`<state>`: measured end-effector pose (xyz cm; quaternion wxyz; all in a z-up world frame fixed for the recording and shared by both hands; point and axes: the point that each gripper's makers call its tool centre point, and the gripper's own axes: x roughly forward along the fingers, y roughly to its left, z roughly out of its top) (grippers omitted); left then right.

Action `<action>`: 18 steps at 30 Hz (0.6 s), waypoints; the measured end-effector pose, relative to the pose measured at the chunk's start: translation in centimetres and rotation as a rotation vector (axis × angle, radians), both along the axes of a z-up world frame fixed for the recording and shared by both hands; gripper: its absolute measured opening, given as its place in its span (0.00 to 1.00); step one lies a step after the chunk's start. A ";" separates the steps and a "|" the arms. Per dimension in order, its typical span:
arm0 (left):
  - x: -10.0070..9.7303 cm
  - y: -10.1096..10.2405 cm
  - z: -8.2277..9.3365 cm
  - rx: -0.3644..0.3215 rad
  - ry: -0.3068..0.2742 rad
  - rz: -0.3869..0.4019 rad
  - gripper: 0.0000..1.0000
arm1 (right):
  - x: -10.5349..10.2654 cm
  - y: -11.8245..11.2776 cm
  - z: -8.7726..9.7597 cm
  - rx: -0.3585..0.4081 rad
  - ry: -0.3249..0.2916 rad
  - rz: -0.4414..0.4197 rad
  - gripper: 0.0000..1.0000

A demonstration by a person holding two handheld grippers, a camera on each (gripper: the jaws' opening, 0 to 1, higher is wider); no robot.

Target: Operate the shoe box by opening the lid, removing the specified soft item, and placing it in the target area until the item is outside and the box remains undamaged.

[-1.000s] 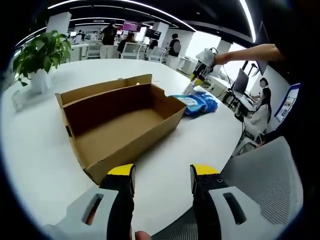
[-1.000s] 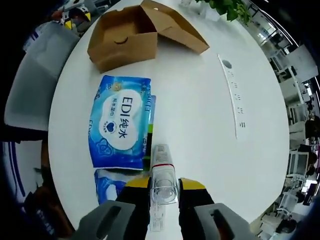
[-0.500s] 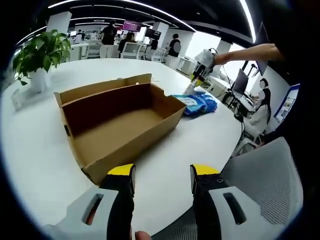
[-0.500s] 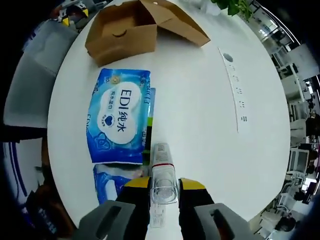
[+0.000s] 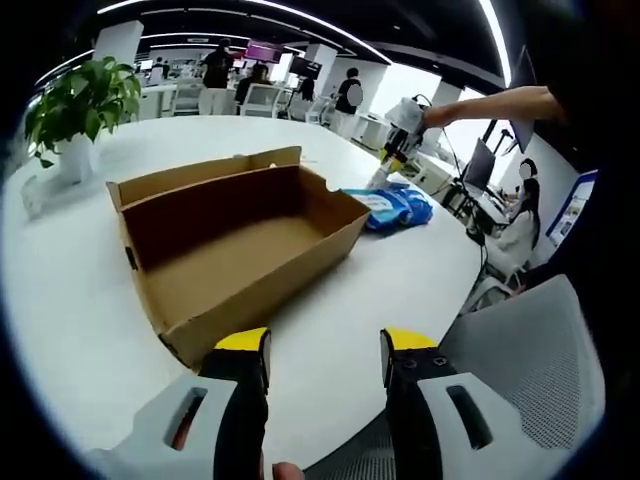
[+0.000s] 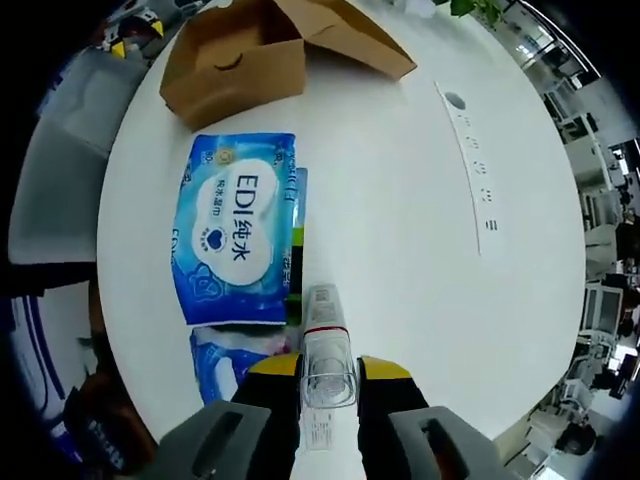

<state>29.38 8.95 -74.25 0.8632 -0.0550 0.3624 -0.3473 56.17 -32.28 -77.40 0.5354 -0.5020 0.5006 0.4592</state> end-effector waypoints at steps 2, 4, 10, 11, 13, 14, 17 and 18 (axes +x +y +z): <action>0.0 0.0 0.0 -0.002 0.000 0.001 0.45 | 0.0 0.1 0.0 -0.003 0.002 0.000 0.17; 0.0 0.1 0.0 -0.004 0.001 0.004 0.45 | 0.2 0.2 0.0 -0.003 0.002 0.006 0.17; -0.1 0.2 0.1 -0.005 0.002 0.005 0.45 | 0.3 0.7 0.1 -0.004 0.006 0.010 0.17; -0.1 0.2 0.0 -0.005 0.003 0.005 0.45 | 0.2 0.7 0.2 -0.006 0.007 0.011 0.17; -0.1 0.2 0.0 -0.005 0.003 0.006 0.45 | 0.1 0.8 0.3 -0.012 0.011 0.012 0.17; -0.1 0.3 0.0 -0.006 0.003 0.006 0.45 | 0.1 0.8 0.3 -0.014 0.013 0.013 0.17; -0.1 0.4 0.1 -0.007 0.003 0.008 0.45 | 0.1 0.7 0.3 -0.022 0.015 0.016 0.17; -0.1 0.4 0.0 -0.007 0.003 0.009 0.45 | 0.1 0.6 0.3 -0.026 0.014 0.017 0.17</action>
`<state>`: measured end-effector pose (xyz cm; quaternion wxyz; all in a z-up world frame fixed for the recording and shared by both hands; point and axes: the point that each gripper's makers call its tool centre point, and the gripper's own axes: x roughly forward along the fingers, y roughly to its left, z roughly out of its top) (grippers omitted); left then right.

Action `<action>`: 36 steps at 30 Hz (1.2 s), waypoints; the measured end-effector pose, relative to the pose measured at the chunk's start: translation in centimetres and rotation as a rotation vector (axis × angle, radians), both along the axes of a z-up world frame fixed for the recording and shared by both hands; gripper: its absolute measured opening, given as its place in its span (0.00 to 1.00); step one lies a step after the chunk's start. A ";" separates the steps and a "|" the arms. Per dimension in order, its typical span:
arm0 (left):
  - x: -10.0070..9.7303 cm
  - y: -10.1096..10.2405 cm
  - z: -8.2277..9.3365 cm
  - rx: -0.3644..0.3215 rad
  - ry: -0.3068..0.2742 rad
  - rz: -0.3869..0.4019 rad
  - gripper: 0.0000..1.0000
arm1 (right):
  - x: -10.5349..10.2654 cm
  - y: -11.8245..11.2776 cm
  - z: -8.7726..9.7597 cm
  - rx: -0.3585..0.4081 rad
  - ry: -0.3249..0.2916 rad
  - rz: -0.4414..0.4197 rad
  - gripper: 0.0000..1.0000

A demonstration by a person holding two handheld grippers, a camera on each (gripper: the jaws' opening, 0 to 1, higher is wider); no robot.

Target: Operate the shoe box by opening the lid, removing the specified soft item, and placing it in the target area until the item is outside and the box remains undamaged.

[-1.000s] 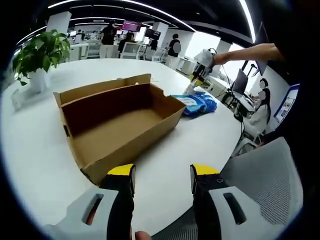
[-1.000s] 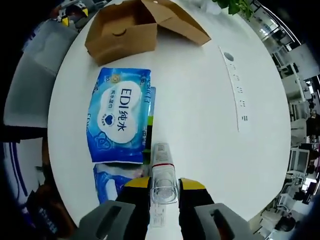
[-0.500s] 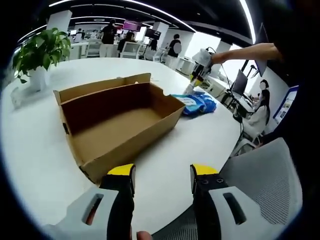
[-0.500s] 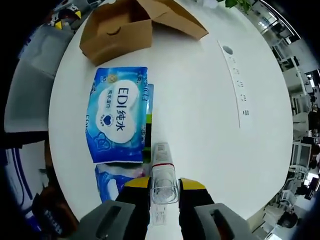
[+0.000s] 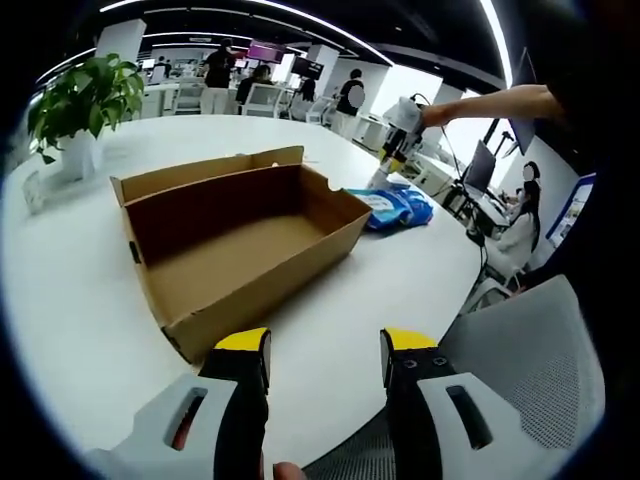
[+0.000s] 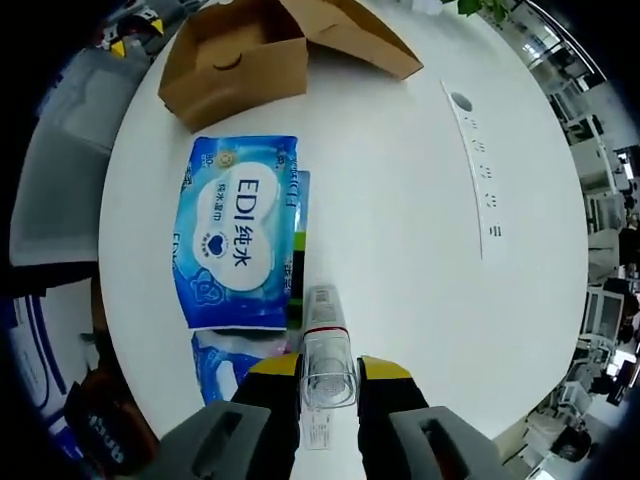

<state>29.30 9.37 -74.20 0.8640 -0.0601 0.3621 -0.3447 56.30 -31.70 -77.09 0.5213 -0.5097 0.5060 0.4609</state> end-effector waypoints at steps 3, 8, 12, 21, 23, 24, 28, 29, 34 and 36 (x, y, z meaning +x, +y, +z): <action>0.0 0.1 0.0 -0.002 0.000 0.002 0.45 | 0.1 -0.3 0.1 -0.013 0.000 -0.004 0.17; -0.1 0.1 -0.2 -0.004 0.003 0.000 0.45 | 0.3 -0.6 0.1 -0.027 0.000 -0.016 0.17; 0.0 0.0 -0.1 -0.007 0.002 0.000 0.45 | 0.3 -0.6 0.1 -0.036 0.000 -0.016 0.17; -0.1 0.1 -0.1 -0.007 0.002 0.003 0.45 | 0.4 -0.8 0.0 -0.053 0.009 -0.018 0.17; -0.1 0.3 -0.1 -0.008 0.002 0.006 0.45 | 0.4 -0.8 0.0 -0.053 0.009 -0.018 0.17; -0.1 0.3 -0.1 -0.009 0.001 0.009 0.45 | 0.4 -0.7 -0.1 -0.052 0.009 -0.018 0.17; -0.1 0.4 0.0 -0.009 0.000 0.011 0.45 | 0.4 -0.6 -0.1 -0.050 0.009 -0.015 0.17; -0.1 0.4 0.0 -0.010 0.000 0.011 0.45 | 0.4 -0.6 -0.1 -0.049 0.008 -0.015 0.17; -0.2 0.3 -0.1 -0.010 0.002 0.009 0.45 | 0.4 -0.3 0.0 -0.037 0.008 -0.018 0.17; -0.2 0.2 -0.1 -0.011 0.002 0.007 0.45 | 0.5 -0.3 0.0 -0.034 0.005 -0.017 0.17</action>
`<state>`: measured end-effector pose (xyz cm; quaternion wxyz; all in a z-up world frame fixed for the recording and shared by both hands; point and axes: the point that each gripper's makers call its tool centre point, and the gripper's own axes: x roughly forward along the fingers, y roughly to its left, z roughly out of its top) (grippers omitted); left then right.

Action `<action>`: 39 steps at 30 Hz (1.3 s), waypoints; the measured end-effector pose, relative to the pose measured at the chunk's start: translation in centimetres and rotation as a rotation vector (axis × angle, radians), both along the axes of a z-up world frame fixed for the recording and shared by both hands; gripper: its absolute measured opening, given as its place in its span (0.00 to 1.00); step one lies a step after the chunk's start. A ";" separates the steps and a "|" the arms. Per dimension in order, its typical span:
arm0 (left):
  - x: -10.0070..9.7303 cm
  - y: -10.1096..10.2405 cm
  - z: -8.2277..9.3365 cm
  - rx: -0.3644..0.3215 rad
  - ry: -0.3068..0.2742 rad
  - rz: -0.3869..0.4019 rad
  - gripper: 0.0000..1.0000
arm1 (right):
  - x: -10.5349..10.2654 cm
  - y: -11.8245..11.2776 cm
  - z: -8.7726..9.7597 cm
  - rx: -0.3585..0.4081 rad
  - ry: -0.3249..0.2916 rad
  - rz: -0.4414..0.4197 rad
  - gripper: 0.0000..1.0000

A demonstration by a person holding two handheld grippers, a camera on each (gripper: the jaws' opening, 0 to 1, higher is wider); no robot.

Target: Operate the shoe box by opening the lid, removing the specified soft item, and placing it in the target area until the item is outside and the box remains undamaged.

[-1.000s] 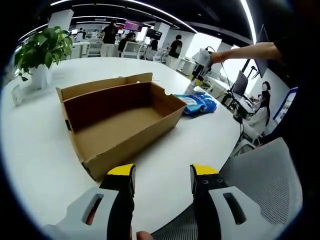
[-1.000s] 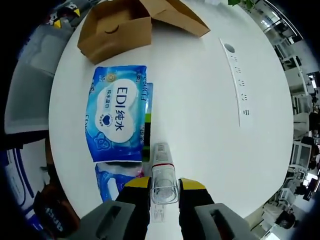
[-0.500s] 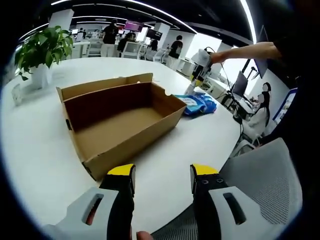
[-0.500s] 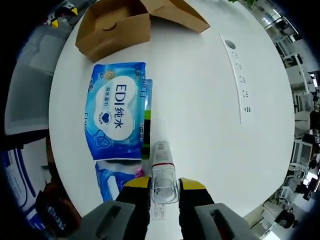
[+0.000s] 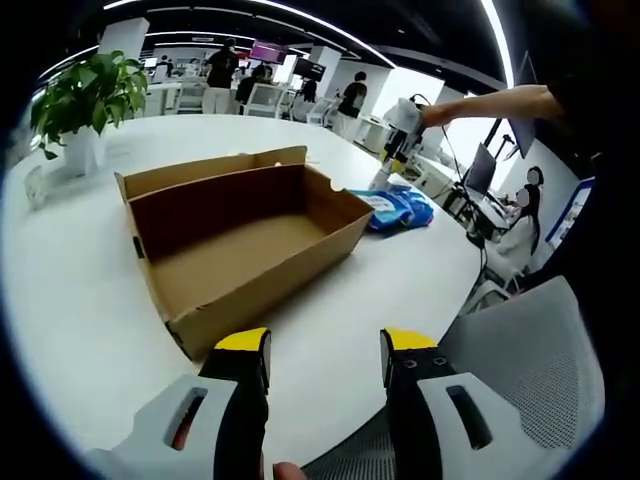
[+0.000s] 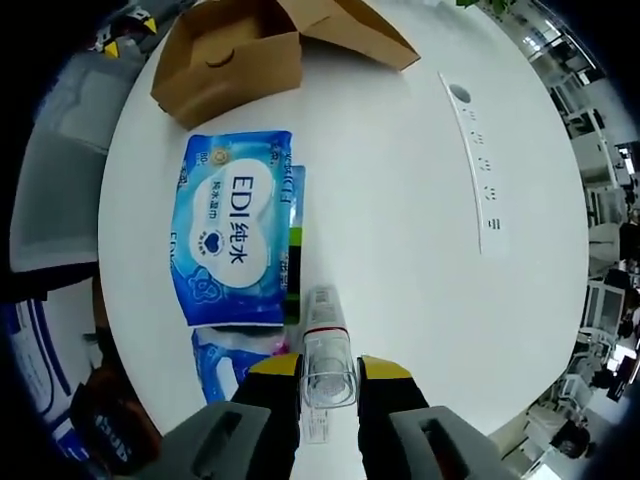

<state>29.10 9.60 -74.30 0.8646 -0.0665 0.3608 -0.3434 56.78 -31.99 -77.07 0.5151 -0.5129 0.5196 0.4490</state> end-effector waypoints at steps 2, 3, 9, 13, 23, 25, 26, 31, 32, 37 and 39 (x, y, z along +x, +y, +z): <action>0.0 0.0 0.0 -0.001 0.000 0.001 0.45 | -0.1 0.0 0.0 -0.001 0.003 0.004 0.17; 0.0 0.0 0.0 -0.003 0.001 0.001 0.45 | -0.2 0.0 0.0 -0.001 0.004 0.005 0.17; -0.1 0.0 -0.1 -0.003 0.001 0.001 0.45 | -0.4 0.0 0.1 -0.005 0.006 0.008 0.17; -0.2 0.0 -0.1 -0.003 0.002 0.000 0.45 | -0.3 0.0 0.0 -0.004 0.006 0.008 0.17; -0.2 0.0 -0.1 -0.007 0.001 0.001 0.45 | -0.4 0.4 0.1 0.007 0.002 0.012 0.17; -0.2 0.0 -0.1 -0.007 0.001 -0.001 0.45 | -0.5 0.4 0.2 0.005 0.001 0.015 0.17; -0.2 0.0 -0.1 -0.007 0.002 -0.001 0.45 | -0.5 0.4 0.2 0.004 0.002 0.015 0.17; -0.3 0.1 -0.1 -0.007 0.002 0.000 0.45 | -0.3 0.4 0.2 0.002 -0.004 0.023 0.18; -0.3 0.1 -0.1 -0.007 0.002 0.001 0.45 | -0.3 0.4 0.2 0.001 -0.005 0.024 0.18; -0.4 0.5 0.0 -0.008 0.000 0.005 0.45 | -0.3 0.4 0.2 -0.002 -0.004 0.025 0.19; -0.4 0.6 0.0 -0.006 0.000 0.007 0.45 | -0.3 0.5 0.1 -0.002 -0.008 0.026 0.20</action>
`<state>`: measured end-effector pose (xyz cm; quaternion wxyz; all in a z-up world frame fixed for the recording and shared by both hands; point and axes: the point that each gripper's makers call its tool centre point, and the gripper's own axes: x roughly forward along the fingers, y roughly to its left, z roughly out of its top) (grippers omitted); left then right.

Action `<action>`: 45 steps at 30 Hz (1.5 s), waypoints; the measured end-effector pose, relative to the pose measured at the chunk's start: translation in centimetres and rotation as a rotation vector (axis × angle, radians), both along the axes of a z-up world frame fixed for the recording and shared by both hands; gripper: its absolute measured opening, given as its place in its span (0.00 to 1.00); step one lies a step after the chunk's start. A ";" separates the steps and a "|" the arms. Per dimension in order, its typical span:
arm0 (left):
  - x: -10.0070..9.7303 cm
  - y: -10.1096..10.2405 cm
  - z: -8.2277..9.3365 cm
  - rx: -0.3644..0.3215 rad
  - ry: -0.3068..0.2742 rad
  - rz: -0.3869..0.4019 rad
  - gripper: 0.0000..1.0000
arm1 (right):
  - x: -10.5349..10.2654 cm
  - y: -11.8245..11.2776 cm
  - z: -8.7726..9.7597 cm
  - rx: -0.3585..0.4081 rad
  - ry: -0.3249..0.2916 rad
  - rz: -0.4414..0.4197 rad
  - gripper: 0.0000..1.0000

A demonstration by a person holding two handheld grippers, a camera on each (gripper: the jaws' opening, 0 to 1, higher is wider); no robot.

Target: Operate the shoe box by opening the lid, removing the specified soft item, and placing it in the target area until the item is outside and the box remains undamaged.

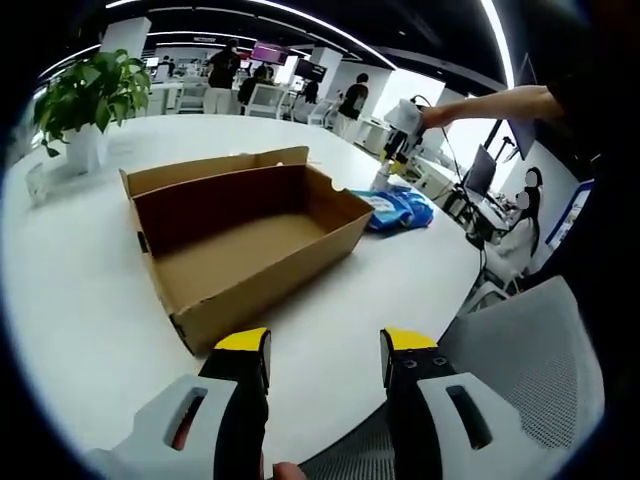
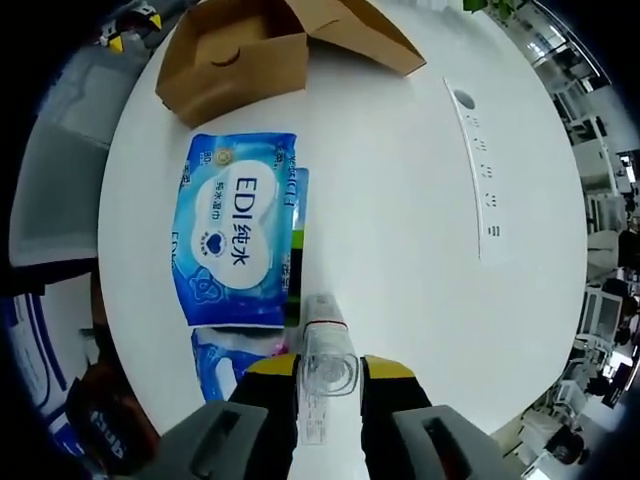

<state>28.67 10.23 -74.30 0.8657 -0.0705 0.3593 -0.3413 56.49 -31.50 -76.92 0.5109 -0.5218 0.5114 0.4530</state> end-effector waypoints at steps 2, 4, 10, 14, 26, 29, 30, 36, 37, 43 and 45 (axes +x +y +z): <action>-0.1 0.1 0.0 0.001 0.000 0.000 0.45 | 0.0 0.1 0.1 0.001 -0.002 0.000 0.20; -0.1 0.2 0.1 0.001 -0.002 0.001 0.45 | 0.0 0.1 0.2 0.000 -0.006 0.002 0.20; -0.1 0.4 0.3 -0.005 -0.009 0.005 0.45 | -0.3 -0.4 0.8 -0.003 -0.018 -0.005 0.23; -0.1 0.4 0.5 -0.009 -0.013 0.002 0.45 | -0.6 -0.9 1.1 -0.002 -0.025 -0.019 0.25; 0.4 0.7 1.4 -0.052 -0.032 0.017 0.46 | -1.7 -1.6 3.5 0.207 -0.118 -0.340 0.30; 0.4 0.7 1.8 -0.062 -0.037 0.014 0.46 | -2.3 -1.9 4.1 0.260 -0.147 -0.410 0.30; 0.4 0.6 1.9 -0.063 -0.039 0.012 0.46 | -2.7 -2.1 4.2 0.279 -0.158 -0.446 0.31; 0.2 0.6 2.2 -0.061 -0.052 -0.012 0.47 | -4.5 -2.5 4.6 0.404 -0.201 -0.615 0.32; 0.2 0.6 2.2 -0.061 -0.053 -0.016 0.47 | -4.8 -2.6 4.6 0.424 -0.209 -0.637 0.32; 0.1 1.2 2.8 -0.067 -0.070 -0.017 0.47 | -7.1 -2.7 4.5 0.605 -0.248 -0.885 0.33; 0.0 1.5 3.0 -0.066 -0.074 -0.016 0.47 | -8.1 -2.3 4.7 0.672 -0.263 -0.944 0.34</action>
